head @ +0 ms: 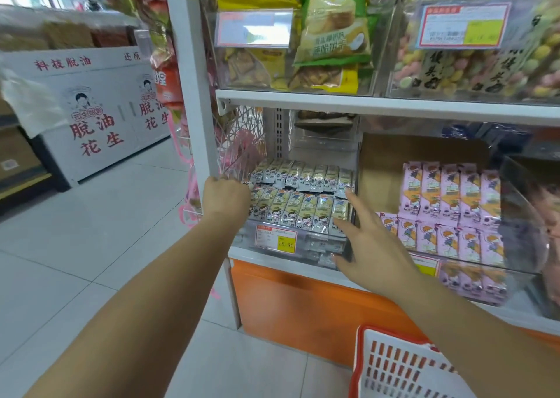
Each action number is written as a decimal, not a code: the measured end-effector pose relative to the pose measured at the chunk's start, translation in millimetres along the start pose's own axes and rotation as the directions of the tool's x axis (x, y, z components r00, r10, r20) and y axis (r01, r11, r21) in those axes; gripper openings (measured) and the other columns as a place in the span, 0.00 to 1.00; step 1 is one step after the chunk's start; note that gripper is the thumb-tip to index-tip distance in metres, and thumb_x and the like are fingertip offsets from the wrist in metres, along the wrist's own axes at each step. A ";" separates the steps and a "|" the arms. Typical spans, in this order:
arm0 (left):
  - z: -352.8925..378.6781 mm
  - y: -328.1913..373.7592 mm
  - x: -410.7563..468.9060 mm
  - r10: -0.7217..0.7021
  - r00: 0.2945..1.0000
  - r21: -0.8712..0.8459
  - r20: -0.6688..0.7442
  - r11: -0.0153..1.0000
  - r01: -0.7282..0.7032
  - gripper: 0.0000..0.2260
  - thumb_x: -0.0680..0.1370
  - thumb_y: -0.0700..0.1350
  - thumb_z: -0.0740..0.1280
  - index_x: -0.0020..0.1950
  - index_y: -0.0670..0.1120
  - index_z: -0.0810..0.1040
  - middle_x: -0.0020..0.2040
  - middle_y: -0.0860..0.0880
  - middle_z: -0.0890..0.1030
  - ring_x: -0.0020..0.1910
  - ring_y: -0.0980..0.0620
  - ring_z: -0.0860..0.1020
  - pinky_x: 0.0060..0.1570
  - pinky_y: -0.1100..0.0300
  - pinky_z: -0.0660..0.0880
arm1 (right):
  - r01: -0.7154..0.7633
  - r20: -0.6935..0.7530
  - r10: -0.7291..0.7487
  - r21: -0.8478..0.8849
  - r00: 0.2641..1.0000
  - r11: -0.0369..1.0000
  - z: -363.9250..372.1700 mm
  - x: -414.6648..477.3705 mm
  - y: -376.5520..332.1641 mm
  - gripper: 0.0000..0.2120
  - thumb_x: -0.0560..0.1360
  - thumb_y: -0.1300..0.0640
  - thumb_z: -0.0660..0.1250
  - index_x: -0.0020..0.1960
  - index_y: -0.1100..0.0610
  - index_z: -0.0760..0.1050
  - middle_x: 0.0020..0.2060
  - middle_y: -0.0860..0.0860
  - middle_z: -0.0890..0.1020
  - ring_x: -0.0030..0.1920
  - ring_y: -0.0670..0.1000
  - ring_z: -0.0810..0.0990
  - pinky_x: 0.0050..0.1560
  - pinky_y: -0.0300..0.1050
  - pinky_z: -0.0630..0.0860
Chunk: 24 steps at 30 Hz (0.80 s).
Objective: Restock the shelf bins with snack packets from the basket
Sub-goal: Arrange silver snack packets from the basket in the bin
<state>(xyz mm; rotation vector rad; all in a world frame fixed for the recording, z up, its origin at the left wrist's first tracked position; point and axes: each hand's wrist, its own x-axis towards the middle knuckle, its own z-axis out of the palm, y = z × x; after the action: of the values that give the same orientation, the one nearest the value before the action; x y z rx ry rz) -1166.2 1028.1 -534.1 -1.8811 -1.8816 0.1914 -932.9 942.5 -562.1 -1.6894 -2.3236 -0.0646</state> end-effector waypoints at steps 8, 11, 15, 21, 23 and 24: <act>5.9 2.3 4.3 0.080 0.996 -0.097 0.044 0.992 -0.075 0.17 0.76 0.35 0.61 0.63 0.44 0.76 0.61 0.45 0.75 0.60 0.44 0.73 0.56 0.54 0.69 | 0.006 -0.007 -0.006 -0.003 1.000 1.000 0.5 -1.0 0.1 0.30 0.75 0.44 0.65 0.74 0.51 0.62 0.76 0.46 0.36 0.76 0.51 0.52 0.59 0.45 0.73; 13.8 8.3 -1.4 0.165 0.983 -0.471 0.074 0.875 -0.112 0.16 0.80 0.39 0.56 0.68 0.43 0.69 0.65 0.42 0.72 0.59 0.41 0.75 0.56 0.48 0.74 | 0.004 -0.019 -0.004 0.001 1.000 1.000 3.1 -0.6 0.2 0.30 0.74 0.45 0.65 0.73 0.51 0.63 0.75 0.45 0.37 0.76 0.51 0.52 0.59 0.46 0.73; 15.0 10.4 -7.7 0.249 0.958 -0.573 0.144 0.810 -0.124 0.22 0.83 0.52 0.47 0.74 0.44 0.61 0.73 0.42 0.64 0.69 0.42 0.67 0.65 0.49 0.66 | -0.008 -0.015 0.008 -0.001 1.000 1.000 6.6 -0.3 -0.1 0.30 0.74 0.46 0.66 0.73 0.51 0.63 0.75 0.46 0.36 0.76 0.52 0.53 0.57 0.45 0.73; 9.7 14.4 -11.6 0.225 0.963 -0.611 0.147 0.787 -0.090 0.23 0.83 0.52 0.49 0.76 0.45 0.59 0.75 0.41 0.59 0.72 0.41 0.63 0.70 0.49 0.61 | -0.002 0.022 0.000 0.071 1.000 0.997 -0.3 0.1 2.4 0.33 0.74 0.46 0.66 0.75 0.50 0.59 0.76 0.45 0.36 0.75 0.52 0.55 0.66 0.47 0.68; 12.5 23.3 -29.3 0.136 0.986 -0.654 -0.101 0.738 -0.169 0.19 0.83 0.48 0.53 0.72 0.44 0.66 0.72 0.43 0.65 0.68 0.41 0.67 0.69 0.48 0.63 | 0.072 -0.052 -0.067 0.104 0.996 0.992 -3.2 -11.8 5.4 0.30 0.75 0.48 0.65 0.74 0.50 0.62 0.77 0.48 0.44 0.75 0.53 0.57 0.71 0.48 0.61; 14.3 30.6 -42.1 0.096 0.965 -0.678 -0.242 0.695 -0.239 0.17 0.82 0.46 0.55 0.69 0.44 0.70 0.69 0.44 0.69 0.65 0.42 0.70 0.67 0.48 0.65 | 0.133 -0.131 -0.118 0.112 0.984 0.985 -2.6 -21.5 7.6 0.26 0.75 0.51 0.65 0.71 0.52 0.67 0.77 0.50 0.52 0.73 0.53 0.61 0.69 0.47 0.61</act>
<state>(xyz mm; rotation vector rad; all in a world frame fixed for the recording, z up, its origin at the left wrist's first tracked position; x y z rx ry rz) -1146.6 991.9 -569.0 -2.4498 -1.7742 -0.7470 -919.1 924.5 -565.7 -1.4383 -2.2906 -0.0514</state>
